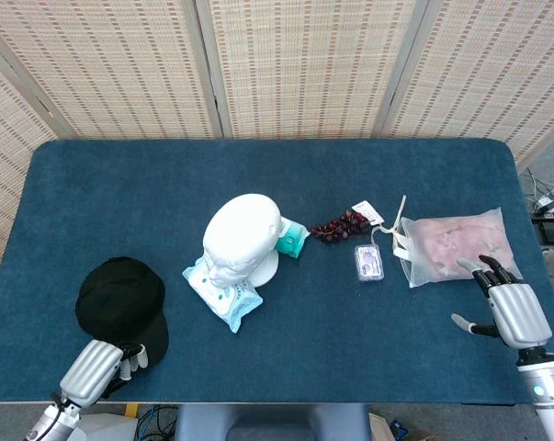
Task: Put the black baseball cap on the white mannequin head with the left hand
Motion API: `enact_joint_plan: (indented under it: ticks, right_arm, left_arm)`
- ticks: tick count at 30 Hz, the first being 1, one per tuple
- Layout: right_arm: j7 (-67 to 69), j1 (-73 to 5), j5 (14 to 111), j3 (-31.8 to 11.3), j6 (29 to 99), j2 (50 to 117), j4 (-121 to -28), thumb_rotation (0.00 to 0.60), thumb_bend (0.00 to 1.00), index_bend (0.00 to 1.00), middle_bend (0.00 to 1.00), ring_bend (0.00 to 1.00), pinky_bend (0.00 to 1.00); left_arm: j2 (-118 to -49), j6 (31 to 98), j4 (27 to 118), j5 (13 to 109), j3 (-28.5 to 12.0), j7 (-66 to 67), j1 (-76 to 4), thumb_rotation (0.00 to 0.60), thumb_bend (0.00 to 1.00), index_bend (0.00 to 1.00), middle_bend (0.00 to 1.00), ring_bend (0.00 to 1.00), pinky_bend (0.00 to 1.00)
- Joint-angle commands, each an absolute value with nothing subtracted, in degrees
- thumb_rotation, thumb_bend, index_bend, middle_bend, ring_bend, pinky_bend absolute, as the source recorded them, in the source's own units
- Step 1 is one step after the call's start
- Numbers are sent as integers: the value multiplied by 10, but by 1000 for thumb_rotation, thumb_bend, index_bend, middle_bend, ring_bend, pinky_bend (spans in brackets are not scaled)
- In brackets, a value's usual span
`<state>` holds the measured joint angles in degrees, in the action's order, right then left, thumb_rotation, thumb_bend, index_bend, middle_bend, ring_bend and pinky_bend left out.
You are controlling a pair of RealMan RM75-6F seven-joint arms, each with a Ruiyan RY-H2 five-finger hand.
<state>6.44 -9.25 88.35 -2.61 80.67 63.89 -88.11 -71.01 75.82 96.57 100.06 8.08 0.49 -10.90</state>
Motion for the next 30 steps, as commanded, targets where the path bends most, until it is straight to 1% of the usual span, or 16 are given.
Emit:
enact_joint_plan:
  ticks: [1, 10, 22, 25, 30]
  right_arm:
    - [67, -92, 884, -26, 807, 638, -881, 600, 0, 165, 249, 125, 310]
    - [66, -93, 885, -25, 805, 638, -880, 600, 0, 165, 249, 125, 310]
    - [59, -96, 882, -25, 798, 641, -882, 600, 0, 164, 249, 125, 310]
    - [59, -97, 882, -25, 798, 641, -881, 600, 0, 165, 249, 125, 310]
    - [62, -96, 882, -26, 799, 640, -881, 600, 0, 165, 249, 125, 310]
  left_arm:
    - [-723, 734, 955, 975, 73, 11, -119, 600, 967, 533, 602, 560, 707]
    - [-746, 705, 923, 912, 46, 26, -128, 600, 969, 523, 593, 539, 706]
    - [-749, 702, 895, 859, 16, 32, -134, 600, 968, 520, 566, 526, 706]
    - [-753, 703, 882, 849, 5, 32, -138, 600, 968, 519, 553, 505, 682]
    - [-756, 698, 867, 830, -10, 23, -145, 600, 967, 519, 539, 488, 599]
